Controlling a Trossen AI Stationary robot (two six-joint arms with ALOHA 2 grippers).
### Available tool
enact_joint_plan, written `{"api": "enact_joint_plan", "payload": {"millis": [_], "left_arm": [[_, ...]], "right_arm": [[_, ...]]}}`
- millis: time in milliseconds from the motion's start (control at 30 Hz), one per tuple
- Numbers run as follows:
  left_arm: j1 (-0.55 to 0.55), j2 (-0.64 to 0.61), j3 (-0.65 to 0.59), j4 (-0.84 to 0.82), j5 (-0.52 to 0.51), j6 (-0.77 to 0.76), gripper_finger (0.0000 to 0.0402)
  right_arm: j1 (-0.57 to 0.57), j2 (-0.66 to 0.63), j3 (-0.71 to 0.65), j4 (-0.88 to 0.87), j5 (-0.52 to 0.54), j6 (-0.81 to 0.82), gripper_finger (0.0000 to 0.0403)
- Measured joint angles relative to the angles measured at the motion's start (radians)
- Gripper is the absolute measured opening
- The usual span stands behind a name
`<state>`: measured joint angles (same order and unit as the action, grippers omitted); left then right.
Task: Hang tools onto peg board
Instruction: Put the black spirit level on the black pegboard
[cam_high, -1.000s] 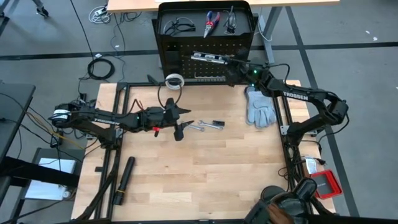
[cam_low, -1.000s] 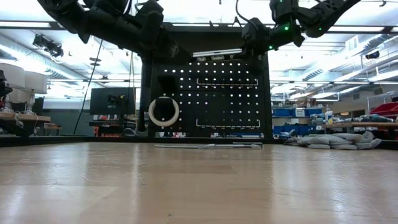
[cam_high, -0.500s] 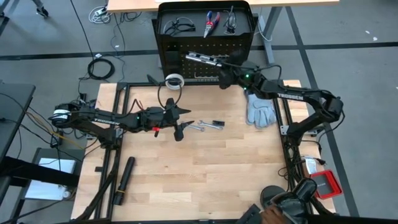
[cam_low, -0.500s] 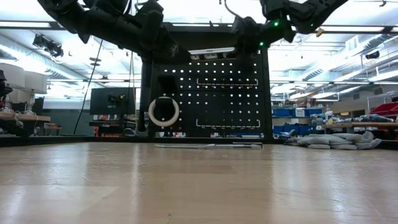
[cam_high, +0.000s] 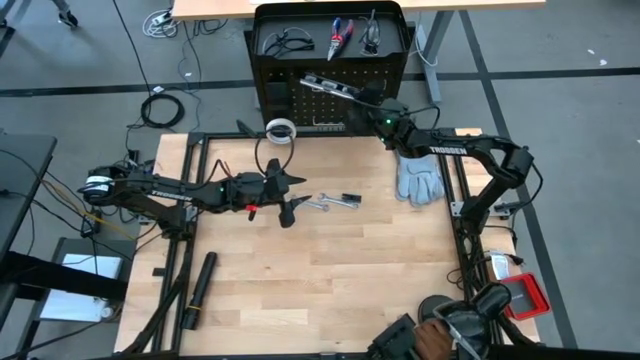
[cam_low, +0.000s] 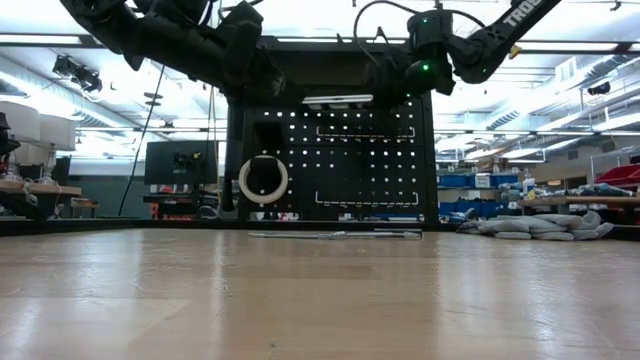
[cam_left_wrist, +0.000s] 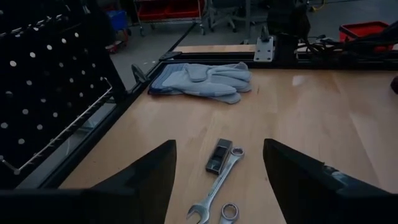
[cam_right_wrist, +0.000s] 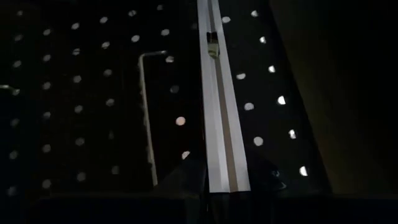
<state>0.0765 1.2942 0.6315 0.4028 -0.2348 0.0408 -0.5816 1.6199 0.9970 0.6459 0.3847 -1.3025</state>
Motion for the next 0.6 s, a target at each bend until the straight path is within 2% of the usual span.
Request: {"api": "enact_joint_plan", "payload": {"millis": [200, 333, 600], "left_arm": [[0.000, 0.000, 0.000, -0.006, -0.005, 0.000, 0.0244], [0.000, 0.000, 0.000, -0.006, -0.071, 0.007, 0.0244], [0.000, 0.000, 0.018, -0.010, -0.193, 0.126, 0.0244]], "right_arm": [[0.011, -0.002, -0.001, -0.037, 0.000, -0.029, 0.0066], [0.027, -0.022, -0.035, -0.045, 0.028, -0.074, 0.0066], [0.074, -0.245, -0.165, -0.160, 0.035, -0.058, 0.0069]]}}
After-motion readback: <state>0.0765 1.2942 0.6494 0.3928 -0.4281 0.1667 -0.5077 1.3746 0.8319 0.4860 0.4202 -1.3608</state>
